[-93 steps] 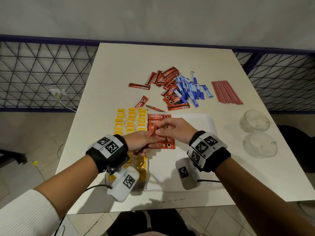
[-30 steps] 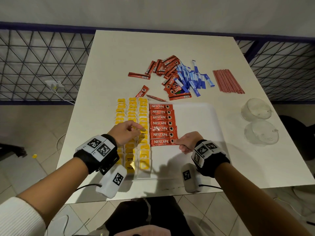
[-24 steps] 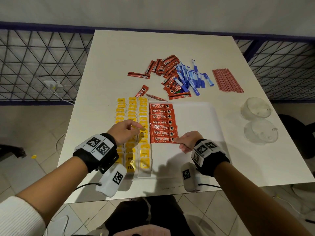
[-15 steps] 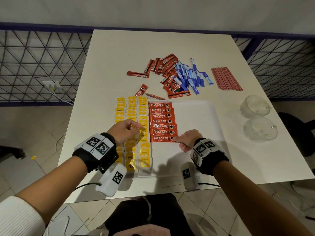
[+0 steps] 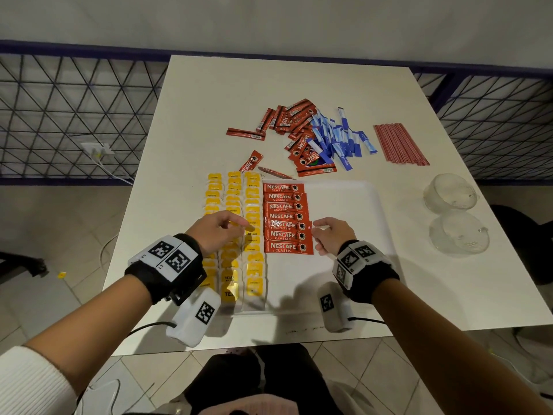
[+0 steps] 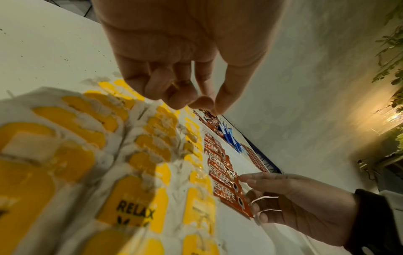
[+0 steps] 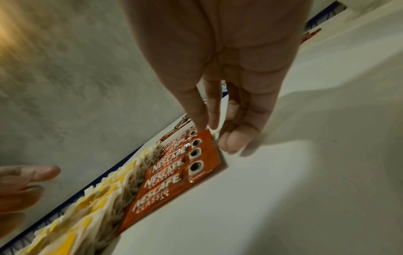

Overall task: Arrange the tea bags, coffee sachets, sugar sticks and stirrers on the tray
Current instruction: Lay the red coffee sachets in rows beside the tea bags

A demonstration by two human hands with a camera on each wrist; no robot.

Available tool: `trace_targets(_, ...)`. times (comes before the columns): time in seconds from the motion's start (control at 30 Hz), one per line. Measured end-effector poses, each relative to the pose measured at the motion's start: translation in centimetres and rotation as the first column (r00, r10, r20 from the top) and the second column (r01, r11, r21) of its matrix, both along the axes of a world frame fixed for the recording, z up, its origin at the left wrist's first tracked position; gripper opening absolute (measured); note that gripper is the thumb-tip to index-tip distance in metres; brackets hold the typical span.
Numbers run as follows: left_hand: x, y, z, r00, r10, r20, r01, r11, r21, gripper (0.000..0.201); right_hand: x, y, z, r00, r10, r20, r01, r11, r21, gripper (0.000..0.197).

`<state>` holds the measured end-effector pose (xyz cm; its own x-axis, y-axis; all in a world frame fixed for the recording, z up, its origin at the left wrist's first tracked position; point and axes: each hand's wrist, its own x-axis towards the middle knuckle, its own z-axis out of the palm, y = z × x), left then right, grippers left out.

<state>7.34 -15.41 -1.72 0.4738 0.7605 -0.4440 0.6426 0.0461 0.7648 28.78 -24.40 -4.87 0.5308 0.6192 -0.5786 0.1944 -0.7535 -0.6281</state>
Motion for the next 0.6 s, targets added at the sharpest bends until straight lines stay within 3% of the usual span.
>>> trace_targets(0.43, -0.37, 0.18, -0.24, 0.998, 0.055, 0.009, -0.055, 0.998, -0.022, 0.012, -0.05, 0.74, -0.57, 1.0, 0.028, 0.014, -0.028, 1.0, 0.011, 0.02)
trace_targets(0.6, -0.21, 0.37, -0.07, 0.999, 0.048, 0.008, -0.048, 0.999, -0.021, 0.012, 0.0, 0.88, -0.11, 0.991, 0.079, 0.106, -0.083, 0.996, 0.03, 0.022)
